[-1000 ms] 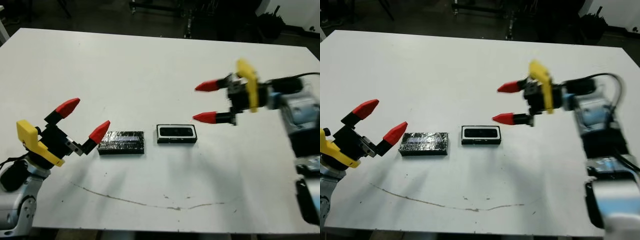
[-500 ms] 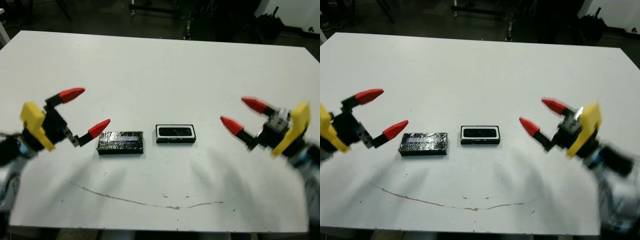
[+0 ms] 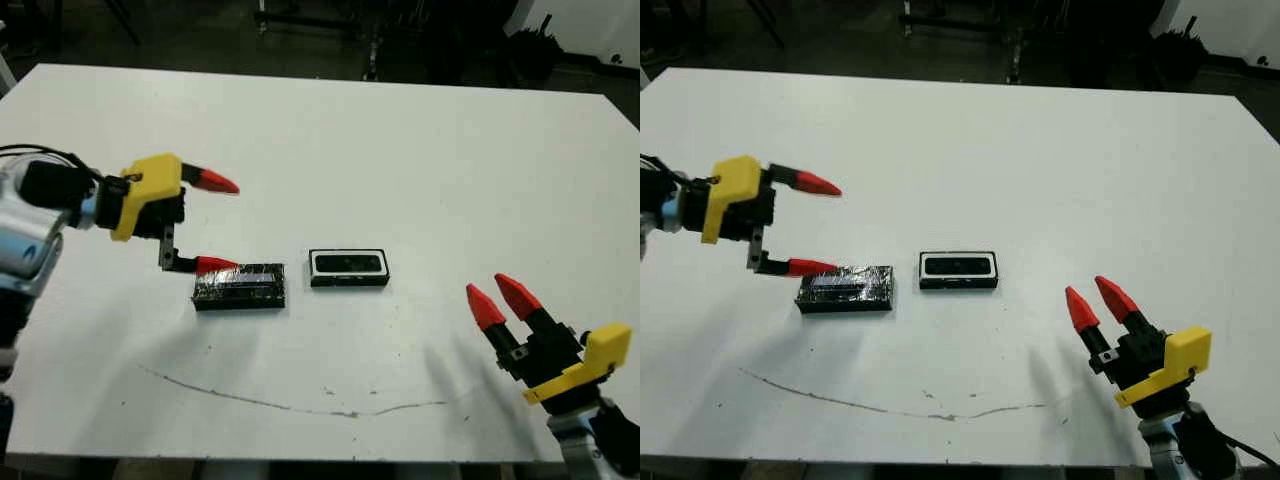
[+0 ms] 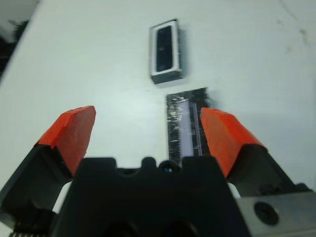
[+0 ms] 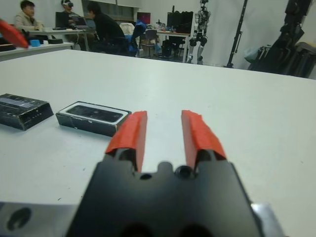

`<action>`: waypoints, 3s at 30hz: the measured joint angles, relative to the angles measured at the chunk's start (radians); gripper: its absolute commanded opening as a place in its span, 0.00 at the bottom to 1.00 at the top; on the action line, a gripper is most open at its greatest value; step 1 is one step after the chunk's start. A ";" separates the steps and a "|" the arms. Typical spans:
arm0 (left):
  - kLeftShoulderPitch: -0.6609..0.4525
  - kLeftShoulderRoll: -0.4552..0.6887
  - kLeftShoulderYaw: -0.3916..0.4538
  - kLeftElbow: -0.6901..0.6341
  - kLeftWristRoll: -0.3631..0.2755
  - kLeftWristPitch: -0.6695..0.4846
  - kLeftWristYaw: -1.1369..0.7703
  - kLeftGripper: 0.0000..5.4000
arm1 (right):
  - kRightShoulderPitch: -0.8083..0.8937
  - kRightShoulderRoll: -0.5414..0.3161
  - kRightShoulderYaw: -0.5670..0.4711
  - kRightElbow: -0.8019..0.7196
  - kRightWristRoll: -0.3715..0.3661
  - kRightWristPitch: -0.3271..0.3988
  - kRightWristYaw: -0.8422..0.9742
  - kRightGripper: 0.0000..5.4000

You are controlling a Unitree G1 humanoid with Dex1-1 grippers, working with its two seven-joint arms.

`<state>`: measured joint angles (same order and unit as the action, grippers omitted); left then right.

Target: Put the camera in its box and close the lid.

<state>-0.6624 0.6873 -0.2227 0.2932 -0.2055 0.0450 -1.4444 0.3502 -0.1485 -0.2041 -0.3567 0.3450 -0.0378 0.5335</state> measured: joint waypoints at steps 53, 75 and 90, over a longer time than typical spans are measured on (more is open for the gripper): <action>0.115 -0.065 -0.057 0.054 0.115 -0.065 0.072 1.00 | -0.001 -0.040 0.024 0.025 0.045 -0.056 -0.012 0.00; 0.098 -0.062 -0.077 0.104 0.127 0.071 -0.006 0.87 | 0.004 -0.050 0.024 0.036 0.043 -0.080 -0.018 0.00; 0.074 -0.057 -0.094 0.140 0.138 0.031 -0.039 0.59 | -0.003 -0.058 0.023 0.041 0.041 -0.088 -0.022 0.00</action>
<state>-0.5884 0.6304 -0.3165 0.4334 -0.0673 0.0758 -1.4831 0.3472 -0.2068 -0.1815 -0.3160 0.3858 -0.1254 0.5114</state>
